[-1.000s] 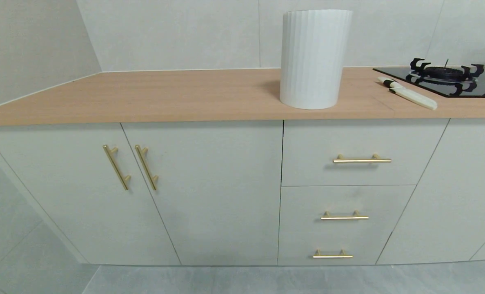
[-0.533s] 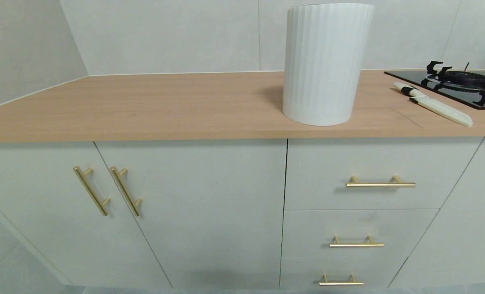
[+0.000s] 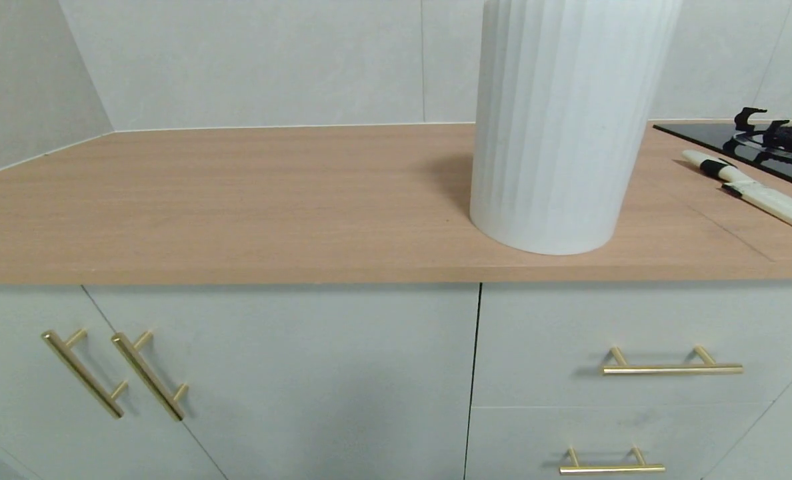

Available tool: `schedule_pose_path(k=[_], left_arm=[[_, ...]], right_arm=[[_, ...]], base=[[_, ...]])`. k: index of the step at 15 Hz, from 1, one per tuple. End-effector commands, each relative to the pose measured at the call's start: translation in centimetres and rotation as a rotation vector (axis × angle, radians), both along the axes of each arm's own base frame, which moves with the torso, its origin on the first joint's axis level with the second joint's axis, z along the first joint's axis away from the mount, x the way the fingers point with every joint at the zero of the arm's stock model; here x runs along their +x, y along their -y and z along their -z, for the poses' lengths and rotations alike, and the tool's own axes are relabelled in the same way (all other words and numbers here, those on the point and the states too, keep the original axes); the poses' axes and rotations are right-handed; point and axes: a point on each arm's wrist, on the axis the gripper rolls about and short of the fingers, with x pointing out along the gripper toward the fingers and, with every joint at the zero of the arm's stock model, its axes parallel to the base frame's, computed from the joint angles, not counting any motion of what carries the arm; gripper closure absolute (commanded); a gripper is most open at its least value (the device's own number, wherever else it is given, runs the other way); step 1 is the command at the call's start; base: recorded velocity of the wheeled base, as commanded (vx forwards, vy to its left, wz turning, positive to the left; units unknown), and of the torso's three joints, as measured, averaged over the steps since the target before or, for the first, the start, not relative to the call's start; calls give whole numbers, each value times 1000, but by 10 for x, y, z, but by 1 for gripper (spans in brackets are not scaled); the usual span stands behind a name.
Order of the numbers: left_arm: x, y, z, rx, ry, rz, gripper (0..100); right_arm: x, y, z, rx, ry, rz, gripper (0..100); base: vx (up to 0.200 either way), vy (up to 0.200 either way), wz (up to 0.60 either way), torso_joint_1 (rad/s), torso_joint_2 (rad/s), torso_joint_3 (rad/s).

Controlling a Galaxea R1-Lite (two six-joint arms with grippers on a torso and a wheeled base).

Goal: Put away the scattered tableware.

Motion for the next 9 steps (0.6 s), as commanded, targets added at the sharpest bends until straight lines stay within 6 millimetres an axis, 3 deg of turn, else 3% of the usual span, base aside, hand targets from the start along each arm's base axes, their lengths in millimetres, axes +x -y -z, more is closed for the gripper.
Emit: schedule_pose_path(k=[1, 4, 7, 9], left_arm=[[0, 0, 0, 0, 0, 0, 0], [0, 0, 0, 0, 0, 0, 0], [0, 0, 0, 0, 0, 0, 0], [0, 0, 0, 0, 0, 0, 0]], right_arm=[[0, 0, 0, 0, -2, 0, 0], [0, 0, 0, -2, -2, 0, 0], [0, 0, 0, -3, -2, 0, 0], [0, 0, 0, -3, -2, 0, 0]], base=[[0, 0, 0, 0, 0, 0], [0, 0, 0, 0, 0, 0], [0, 0, -600, 2, 5, 2], [0, 0, 0, 0, 0, 0]])
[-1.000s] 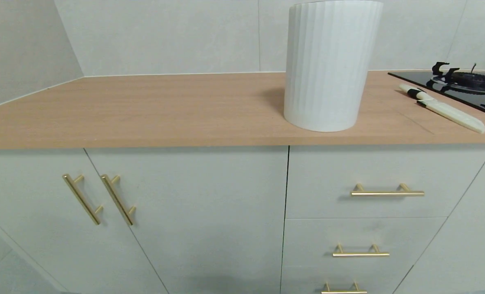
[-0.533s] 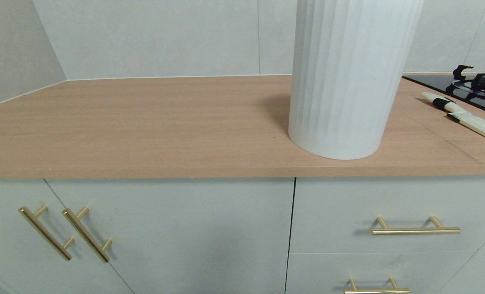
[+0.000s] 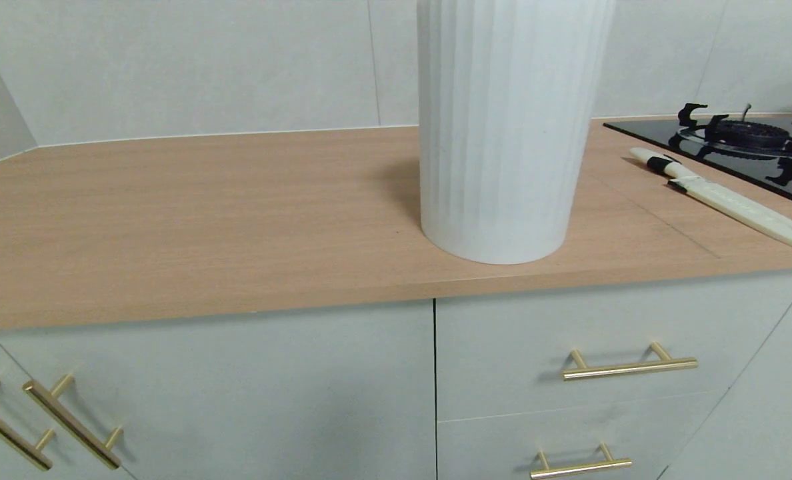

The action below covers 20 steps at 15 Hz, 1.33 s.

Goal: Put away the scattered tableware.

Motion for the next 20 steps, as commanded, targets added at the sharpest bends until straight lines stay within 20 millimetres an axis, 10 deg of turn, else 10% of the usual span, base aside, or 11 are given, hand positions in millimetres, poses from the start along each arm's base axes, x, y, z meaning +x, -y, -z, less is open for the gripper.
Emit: schedule_pose_path(k=[1, 20], left_arm=[[0, 0, 0, -1, 0, 0, 0], [0, 0, 0, -1, 0, 0, 0]], right_arm=[[0, 0, 0, 0, -2, -1, 0], [0, 0, 0, -2, -2, -2, 0]], base=[[0, 0, 0, 0, 0, 0], [0, -95, 0, 1, 1, 1]])
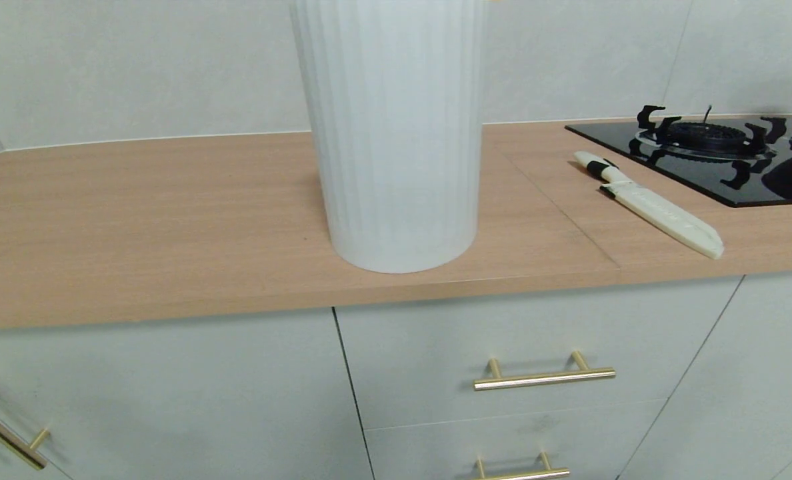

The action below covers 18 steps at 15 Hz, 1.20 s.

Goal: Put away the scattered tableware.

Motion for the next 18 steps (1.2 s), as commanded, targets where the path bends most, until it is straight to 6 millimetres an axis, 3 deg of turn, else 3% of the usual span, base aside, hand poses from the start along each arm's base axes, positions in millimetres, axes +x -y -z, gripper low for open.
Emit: schedule_pose_path(k=[1, 15, 18], left_arm=[[0, 0, 0, 0, 0, 0, 0], [0, 0, 0, 0, 0, 0, 0], [0, 0, 0, 0, 0, 0, 0]], right_arm=[[0, 0, 0, -1, -2, 0, 0], [0, 0, 0, -1, -2, 0, 0], [0, 0, 0, -1, -2, 0, 0]], base=[[0, 0, 0, 0, 0, 0], [0, 0, 0, 0, 0, 0], [0, 0, 0, 56, -242, -217]])
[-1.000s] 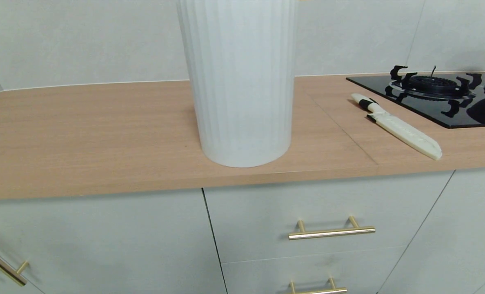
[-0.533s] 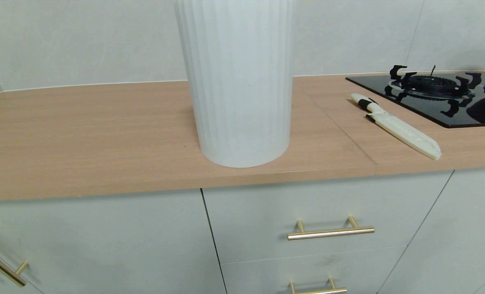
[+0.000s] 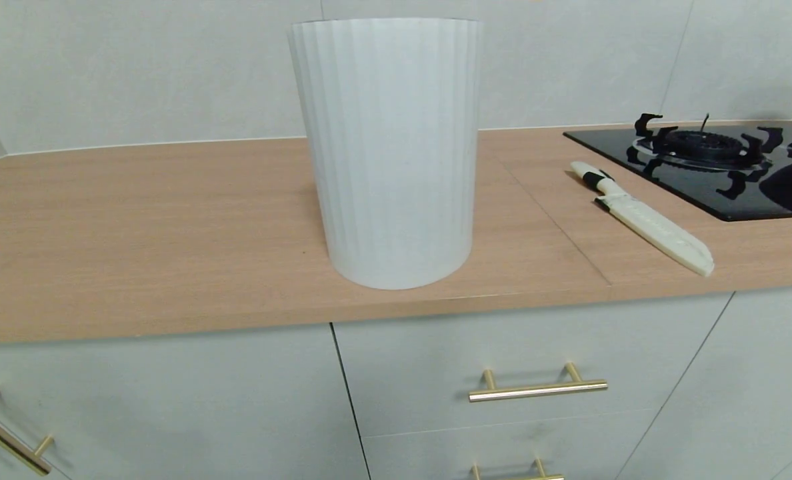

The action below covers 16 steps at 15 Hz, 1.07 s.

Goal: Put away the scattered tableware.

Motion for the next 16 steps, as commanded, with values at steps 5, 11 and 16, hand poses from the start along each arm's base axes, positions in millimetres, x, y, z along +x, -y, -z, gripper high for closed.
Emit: schedule_pose_path(k=[5, 11, 16], left_arm=[[0, 0, 0, 0, 0, 0, 0], [0, 0, 0, 0, 0, 0, 0], [0, 0, 0, 0, 0, 0, 0]], right_arm=[[0, 0, 0, 0, -1, 0, 0], [0, 0, 0, 0, -1, 0, 0], [0, 0, 0, 1, -1, 0, 0]], base=[[0, 0, 0, 141, -438, -298], [0, 0, 0, 177, -471, -293], [0, 0, 0, 204, -482, -281]])
